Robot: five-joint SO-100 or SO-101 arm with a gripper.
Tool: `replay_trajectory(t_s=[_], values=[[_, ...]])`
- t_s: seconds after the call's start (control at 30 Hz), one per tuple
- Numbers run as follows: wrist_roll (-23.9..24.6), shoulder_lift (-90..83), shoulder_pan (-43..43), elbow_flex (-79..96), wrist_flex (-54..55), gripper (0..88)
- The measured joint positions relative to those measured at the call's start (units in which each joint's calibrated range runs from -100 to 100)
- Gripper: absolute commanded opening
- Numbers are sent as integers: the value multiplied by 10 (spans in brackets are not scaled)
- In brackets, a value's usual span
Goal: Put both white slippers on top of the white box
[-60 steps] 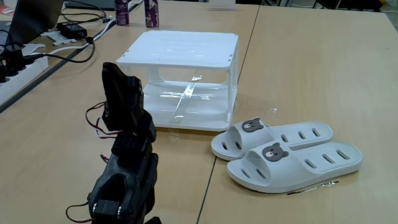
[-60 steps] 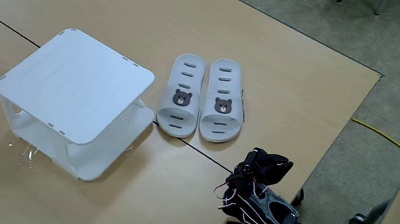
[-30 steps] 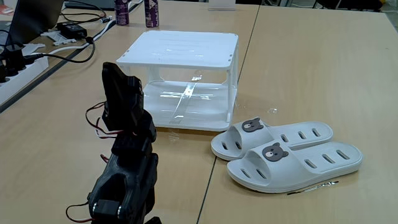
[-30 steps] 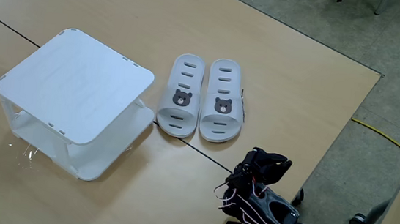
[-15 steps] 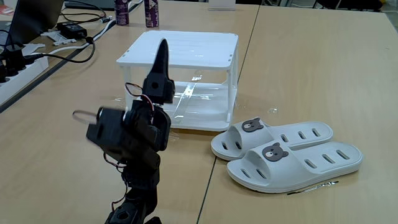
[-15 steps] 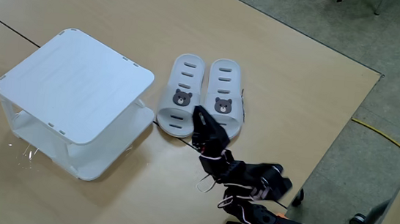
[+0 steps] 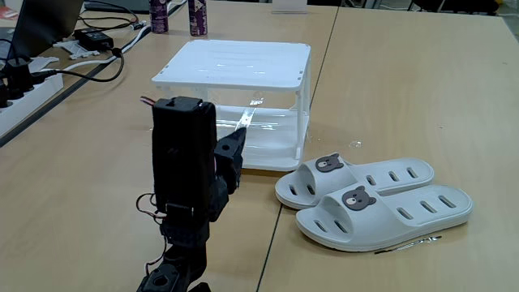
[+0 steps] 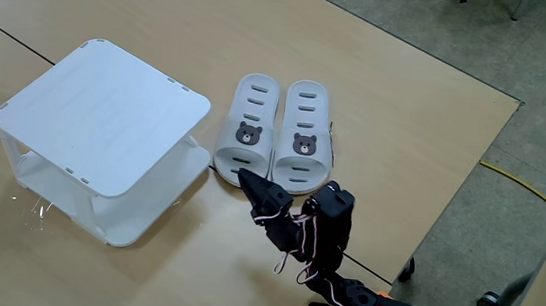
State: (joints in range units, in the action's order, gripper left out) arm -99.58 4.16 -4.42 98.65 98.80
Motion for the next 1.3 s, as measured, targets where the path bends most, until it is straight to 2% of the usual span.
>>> replay_trajectory(t_s=[0.07, 0.2, 0.5, 0.67, 0.97, 1.3], values=[[0, 40, 0, -10, 0, 29], [0, 92, -4, -55, 0, 164], [0, 237, -73, -235, 0, 181], [0, 314, -96, -341, 0, 268], [0, 393, -109, -479, -27, 273], [0, 409, -169, -645, -209, 273]])
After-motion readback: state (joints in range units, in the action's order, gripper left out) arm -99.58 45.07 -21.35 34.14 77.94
